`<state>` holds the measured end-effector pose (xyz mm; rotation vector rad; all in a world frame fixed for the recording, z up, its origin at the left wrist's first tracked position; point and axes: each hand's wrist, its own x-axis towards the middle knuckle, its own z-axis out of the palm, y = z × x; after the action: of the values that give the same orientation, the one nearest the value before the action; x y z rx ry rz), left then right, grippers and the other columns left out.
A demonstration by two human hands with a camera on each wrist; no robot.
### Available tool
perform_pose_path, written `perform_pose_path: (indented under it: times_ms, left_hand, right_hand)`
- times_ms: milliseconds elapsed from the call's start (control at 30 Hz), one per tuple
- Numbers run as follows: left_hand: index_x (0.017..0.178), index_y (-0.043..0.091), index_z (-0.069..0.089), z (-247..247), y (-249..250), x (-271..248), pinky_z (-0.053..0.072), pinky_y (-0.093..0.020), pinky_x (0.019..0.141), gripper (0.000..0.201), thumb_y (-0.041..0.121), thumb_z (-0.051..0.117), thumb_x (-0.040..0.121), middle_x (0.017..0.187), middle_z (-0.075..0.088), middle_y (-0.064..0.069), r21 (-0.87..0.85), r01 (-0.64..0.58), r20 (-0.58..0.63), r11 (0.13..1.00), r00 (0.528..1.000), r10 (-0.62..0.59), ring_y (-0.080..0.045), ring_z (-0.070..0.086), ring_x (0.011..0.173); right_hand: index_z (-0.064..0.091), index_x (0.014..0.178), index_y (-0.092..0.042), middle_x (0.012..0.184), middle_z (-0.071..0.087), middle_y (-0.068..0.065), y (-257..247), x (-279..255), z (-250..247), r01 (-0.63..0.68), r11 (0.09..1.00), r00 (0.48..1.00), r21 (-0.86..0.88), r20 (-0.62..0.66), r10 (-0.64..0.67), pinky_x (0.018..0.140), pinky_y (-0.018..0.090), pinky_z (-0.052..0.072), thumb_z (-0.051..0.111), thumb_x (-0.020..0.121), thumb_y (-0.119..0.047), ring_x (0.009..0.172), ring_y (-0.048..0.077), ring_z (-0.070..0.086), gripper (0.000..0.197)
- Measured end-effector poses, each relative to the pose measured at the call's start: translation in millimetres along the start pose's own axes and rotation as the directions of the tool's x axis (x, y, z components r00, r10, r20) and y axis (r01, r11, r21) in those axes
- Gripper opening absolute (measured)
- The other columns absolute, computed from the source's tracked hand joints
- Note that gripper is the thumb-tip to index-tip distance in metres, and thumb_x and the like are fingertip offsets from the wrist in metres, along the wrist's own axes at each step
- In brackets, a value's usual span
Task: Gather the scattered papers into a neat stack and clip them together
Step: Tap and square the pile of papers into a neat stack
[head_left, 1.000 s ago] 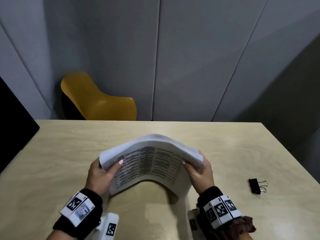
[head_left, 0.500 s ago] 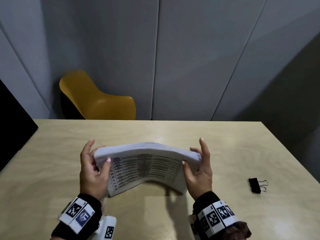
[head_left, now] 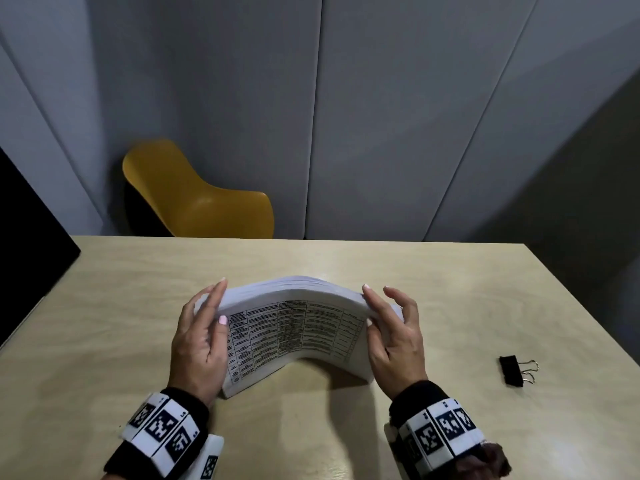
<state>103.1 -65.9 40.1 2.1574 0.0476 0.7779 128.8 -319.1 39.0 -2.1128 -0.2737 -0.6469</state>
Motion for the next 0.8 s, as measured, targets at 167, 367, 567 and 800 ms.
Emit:
perform_pose_path:
  times_ms: [167, 367, 567, 800]
  left_hand:
    - [0.121, 0.024, 0.056, -6.5, 1.3, 3.1, 0.042, -0.006, 0.081, 0.034, 0.014, 0.042, 0.092, 0.110, 0.056, 0.000, -0.059, 0.025, 0.048, 0.998, 0.999, -0.022, 0.004, 0.047, 0.094]
    - [0.090, 0.036, 0.065, -27.4, -10.5, 23.2, 0.045, 0.001, 0.071, 0.037, 0.000, 0.065, 0.080, 0.082, 0.070, 0.020, -0.154, 0.089, 0.061, 0.984, 0.995, -0.080, 0.013, 0.061, 0.082]
    - [0.092, 0.020, 0.071, -31.2, -8.1, 29.5, 0.038, 0.008, 0.075, 0.030, -0.004, 0.070, 0.074, 0.087, 0.069, 0.002, 0.043, -0.082, 0.007, 0.996, 0.997, 0.082, 0.029, 0.052, 0.079]
    - [0.100, 0.000, 0.069, -23.0, -7.1, 23.1, 0.035, 0.006, 0.084, 0.032, -0.014, 0.068, 0.071, 0.091, 0.073, -0.018, 0.198, -0.181, -0.036, 0.963, 0.981, 0.192, -0.013, 0.066, 0.072]
  right_hand:
    - [0.061, 0.115, -0.036, 0.106, 0.054, 0.002, 1.9, 3.9, -3.5, 0.001, 0.996, 0.999, 0.091, 0.040, -0.005, 0.088, 0.000, 0.035, 0.046, 0.081, -0.010, 0.103, -0.010, 0.048, 0.045]
    - [0.072, 0.089, -0.046, 0.083, 0.071, -0.014, 14.7, 21.8, -22.8, -0.119, 0.944, 0.992, 0.307, 0.084, 0.097, 0.068, 0.011, 0.047, 0.060, 0.079, 0.008, 0.074, 0.006, 0.063, 0.056]
    - [0.071, 0.082, -0.052, 0.082, 0.069, -0.032, 23.3, 20.9, -20.6, -0.127, 0.938, 0.991, 0.323, -0.007, 0.136, 0.076, 0.007, 0.049, 0.062, 0.078, 0.014, 0.082, -0.007, 0.066, 0.067]
    - [0.073, 0.101, -0.012, 0.093, 0.074, 0.002, 18.1, 13.5, -9.6, 0.162, 0.982, 0.957, -0.101, -0.226, -0.181, 0.086, 0.000, 0.042, 0.052, 0.078, -0.013, 0.093, 0.003, 0.061, 0.031]
